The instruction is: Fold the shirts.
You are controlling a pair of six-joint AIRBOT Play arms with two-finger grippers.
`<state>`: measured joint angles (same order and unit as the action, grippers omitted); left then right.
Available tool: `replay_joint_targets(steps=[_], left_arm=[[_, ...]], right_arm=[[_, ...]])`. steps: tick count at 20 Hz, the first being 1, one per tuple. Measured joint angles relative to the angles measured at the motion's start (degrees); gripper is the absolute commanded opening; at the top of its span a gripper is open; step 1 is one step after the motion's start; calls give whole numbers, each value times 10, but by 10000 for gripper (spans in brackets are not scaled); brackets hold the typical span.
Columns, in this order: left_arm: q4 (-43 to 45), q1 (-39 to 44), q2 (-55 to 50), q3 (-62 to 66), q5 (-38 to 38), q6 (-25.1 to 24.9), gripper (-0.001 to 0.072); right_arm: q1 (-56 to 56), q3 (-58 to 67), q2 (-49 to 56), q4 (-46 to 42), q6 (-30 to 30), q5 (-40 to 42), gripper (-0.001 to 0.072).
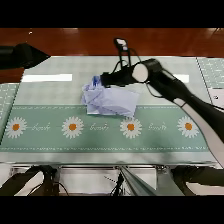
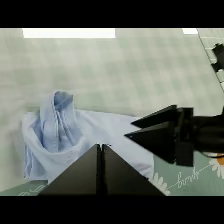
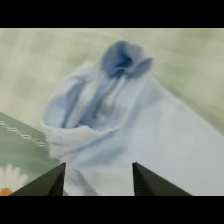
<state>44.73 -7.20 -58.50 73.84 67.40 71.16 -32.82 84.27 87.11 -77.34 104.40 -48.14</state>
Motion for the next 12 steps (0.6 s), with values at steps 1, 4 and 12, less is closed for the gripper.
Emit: replay_joint_targets(steps=[1, 4, 12], left_arm=[[8, 0, 0, 0, 2, 0, 24], [28, 0, 0, 0, 9, 0, 24], [45, 0, 0, 0, 20, 0, 24]], right_arm=[[21, 0, -15, -40, -1, -46, 463], [111, -17, -55, -140, -31, -196, 530], [280, -249, -87, 149, -102, -163, 618]])
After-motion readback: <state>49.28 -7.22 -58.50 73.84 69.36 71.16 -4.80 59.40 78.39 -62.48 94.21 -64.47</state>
